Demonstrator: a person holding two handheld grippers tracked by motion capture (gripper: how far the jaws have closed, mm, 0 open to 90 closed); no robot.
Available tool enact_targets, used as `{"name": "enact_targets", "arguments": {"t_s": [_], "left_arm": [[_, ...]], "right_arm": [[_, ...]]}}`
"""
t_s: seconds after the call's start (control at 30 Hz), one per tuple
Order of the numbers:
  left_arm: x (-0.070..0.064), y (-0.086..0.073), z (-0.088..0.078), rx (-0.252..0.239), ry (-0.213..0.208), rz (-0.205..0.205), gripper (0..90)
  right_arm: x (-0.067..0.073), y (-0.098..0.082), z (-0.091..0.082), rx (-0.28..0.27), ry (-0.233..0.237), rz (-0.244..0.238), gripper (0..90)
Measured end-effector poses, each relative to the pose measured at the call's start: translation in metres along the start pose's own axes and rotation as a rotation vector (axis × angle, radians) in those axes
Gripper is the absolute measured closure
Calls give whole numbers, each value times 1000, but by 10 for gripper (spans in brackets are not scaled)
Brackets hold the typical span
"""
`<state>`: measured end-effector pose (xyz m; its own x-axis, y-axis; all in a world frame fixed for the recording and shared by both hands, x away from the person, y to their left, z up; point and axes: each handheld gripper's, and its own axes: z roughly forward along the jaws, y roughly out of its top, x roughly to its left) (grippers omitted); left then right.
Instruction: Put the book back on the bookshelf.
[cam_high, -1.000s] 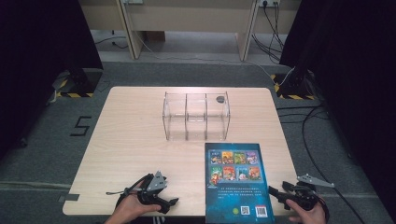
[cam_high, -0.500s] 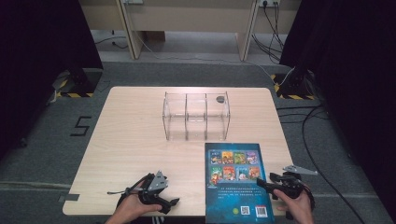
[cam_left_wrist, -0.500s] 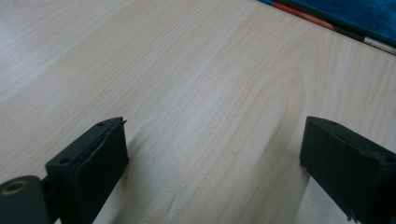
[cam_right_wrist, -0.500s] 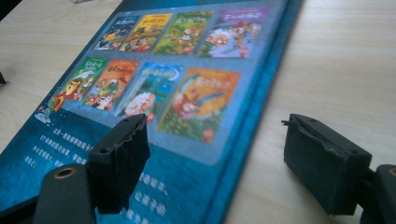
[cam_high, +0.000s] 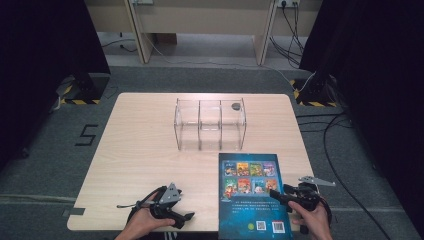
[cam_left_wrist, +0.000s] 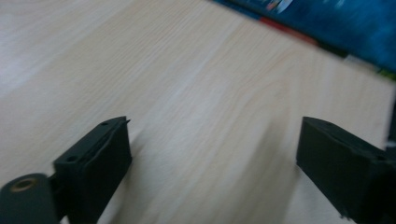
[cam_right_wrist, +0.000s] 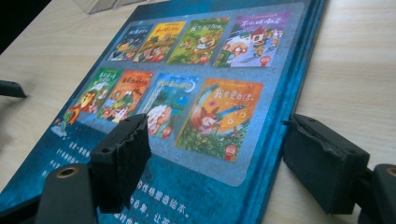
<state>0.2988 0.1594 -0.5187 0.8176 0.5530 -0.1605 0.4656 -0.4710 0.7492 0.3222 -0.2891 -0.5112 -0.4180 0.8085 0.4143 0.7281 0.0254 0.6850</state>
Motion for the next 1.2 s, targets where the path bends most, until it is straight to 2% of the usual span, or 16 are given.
{"name": "enact_targets", "arguments": {"t_s": [0.03,0.2,0.37,0.4,0.43,0.47,0.7,0.8,0.87,0.93,1.03,1.2], "left_arm": [[-1,2,1,-11,-50,-66,148],[-4,4,4,-12,-44,-46,169],[-7,4,5,-9,-52,-32,175],[-9,4,6,1,-43,-1,176],[-9,4,6,1,-43,-1,175],[-10,4,6,0,-56,16,175],[-14,4,9,-7,-74,24,175],[-14,4,10,-10,-79,23,176],[-14,4,10,-13,-79,19,176],[-14,5,10,-13,-78,14,176],[-13,6,12,-15,-69,5,176],[-11,8,14,-29,-61,-11,175]], "right_arm": [[5,-1,4,3,20,-9,237],[19,0,15,19,57,-15,226],[31,3,26,30,45,-38,209],[35,5,30,33,38,-48,197],[35,5,30,33,38,-48,197],[38,6,34,36,34,-62,196],[47,8,44,31,56,-47,197],[52,7,48,36,106,-16,202],[53,7,50,38,124,-4,242],[52,8,50,30,110,6,282],[51,11,54,21,105,18,271],[52,15,60,9,81,7,253]]}}
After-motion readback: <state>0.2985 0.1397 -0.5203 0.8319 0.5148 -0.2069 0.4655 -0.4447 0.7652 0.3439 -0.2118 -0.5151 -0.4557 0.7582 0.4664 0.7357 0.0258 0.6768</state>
